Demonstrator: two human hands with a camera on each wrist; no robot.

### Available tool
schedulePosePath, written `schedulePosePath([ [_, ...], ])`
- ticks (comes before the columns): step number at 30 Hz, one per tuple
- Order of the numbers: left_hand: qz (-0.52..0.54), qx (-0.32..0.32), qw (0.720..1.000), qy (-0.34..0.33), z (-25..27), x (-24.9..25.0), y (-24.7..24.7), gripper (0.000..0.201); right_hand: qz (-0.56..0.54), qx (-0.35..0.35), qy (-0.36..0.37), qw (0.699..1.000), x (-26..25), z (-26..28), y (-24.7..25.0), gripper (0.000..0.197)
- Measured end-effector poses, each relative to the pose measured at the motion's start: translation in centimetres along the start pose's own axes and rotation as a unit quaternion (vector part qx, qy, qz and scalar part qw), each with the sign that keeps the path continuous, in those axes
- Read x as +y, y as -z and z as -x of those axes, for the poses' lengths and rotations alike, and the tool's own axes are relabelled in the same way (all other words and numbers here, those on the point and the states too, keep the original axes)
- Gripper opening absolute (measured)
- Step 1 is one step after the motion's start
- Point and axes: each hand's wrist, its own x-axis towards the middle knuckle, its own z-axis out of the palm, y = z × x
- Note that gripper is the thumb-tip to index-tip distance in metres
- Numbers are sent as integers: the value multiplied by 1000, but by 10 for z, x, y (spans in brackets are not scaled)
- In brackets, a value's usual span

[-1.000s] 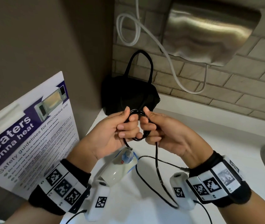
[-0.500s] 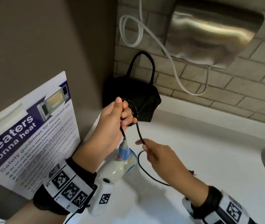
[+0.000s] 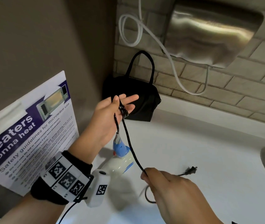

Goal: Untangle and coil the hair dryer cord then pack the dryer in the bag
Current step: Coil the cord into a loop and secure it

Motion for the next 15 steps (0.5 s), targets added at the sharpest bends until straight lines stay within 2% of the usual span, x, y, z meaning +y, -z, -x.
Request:
schedulePosePath([
  [3, -23, -22, 999, -4, 2, 0, -1, 36, -3, 57, 11, 998, 1, -12, 24, 22],
  [8, -73, -79, 994, 26, 10, -4, -3, 41, -29, 158, 18, 987, 22, -52, 64, 12],
  [10, -107, -111, 987, 40, 17, -5, -7, 43, -31, 191, 17, 981, 27, -75, 73, 14],
  [13, -171, -172, 968, 57, 28, -5, -14, 46, -28, 210, 28, 977, 39, -112, 71, 23],
  [15, -190, -207, 957, 68, 33, -4, -15, 47, -37, 193, 31, 980, 51, -133, 61, 26],
])
